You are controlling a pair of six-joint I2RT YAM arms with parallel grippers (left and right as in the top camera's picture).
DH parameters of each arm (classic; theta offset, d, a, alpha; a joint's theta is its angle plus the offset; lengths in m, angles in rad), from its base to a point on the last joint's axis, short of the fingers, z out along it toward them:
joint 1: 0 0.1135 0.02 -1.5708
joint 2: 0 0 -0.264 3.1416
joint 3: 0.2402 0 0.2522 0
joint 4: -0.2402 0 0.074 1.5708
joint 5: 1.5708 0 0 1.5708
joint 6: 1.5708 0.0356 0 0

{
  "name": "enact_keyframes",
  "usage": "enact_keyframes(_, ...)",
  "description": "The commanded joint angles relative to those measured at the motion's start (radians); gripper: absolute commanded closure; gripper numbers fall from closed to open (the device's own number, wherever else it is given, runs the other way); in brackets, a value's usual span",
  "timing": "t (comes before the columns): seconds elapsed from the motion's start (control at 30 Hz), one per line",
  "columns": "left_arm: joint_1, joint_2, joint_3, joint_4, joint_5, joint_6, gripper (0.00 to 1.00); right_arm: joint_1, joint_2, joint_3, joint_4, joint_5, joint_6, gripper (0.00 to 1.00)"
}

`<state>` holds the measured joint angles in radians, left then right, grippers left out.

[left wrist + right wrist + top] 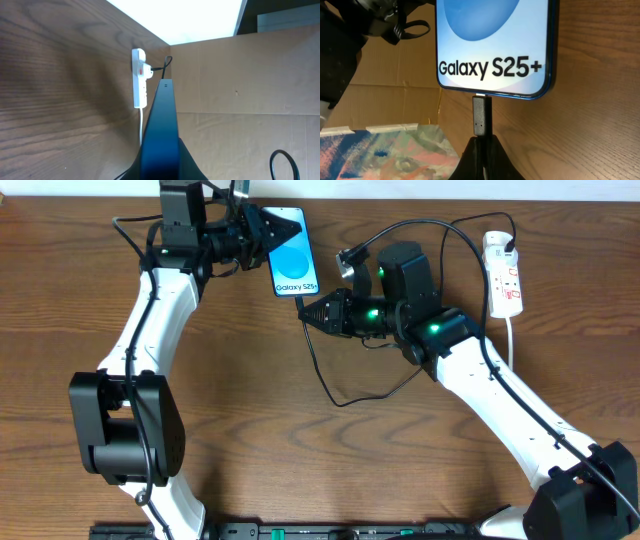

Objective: Plug charger to phone and switch on socket
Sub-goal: 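Open the right gripper and withdraw it right from the plug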

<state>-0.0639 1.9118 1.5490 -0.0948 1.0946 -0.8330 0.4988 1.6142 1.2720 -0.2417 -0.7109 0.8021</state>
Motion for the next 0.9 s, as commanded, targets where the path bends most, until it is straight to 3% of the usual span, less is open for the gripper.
enact_keyframes(0.0,-0.047,-0.001,0.008,-0.022,0.15,0.027,0.93,-0.031,-0.019,0.026,0.051,0.189,0.004,0.99)
enact_keyframes(0.17,-0.045,-0.001,0.008,-0.021,0.15,0.028,0.93,-0.031,-0.019,0.026,0.037,0.17,-0.047,0.99)
enact_keyframes(0.37,-0.042,-0.001,0.008,-0.021,0.149,0.029,0.93,-0.043,-0.019,0.026,-0.032,0.165,-0.069,0.79)
enact_keyframes(0.87,-0.042,-0.001,0.008,-0.021,0.146,0.041,0.93,-0.186,-0.118,0.026,-0.13,0.064,-0.2,0.62)
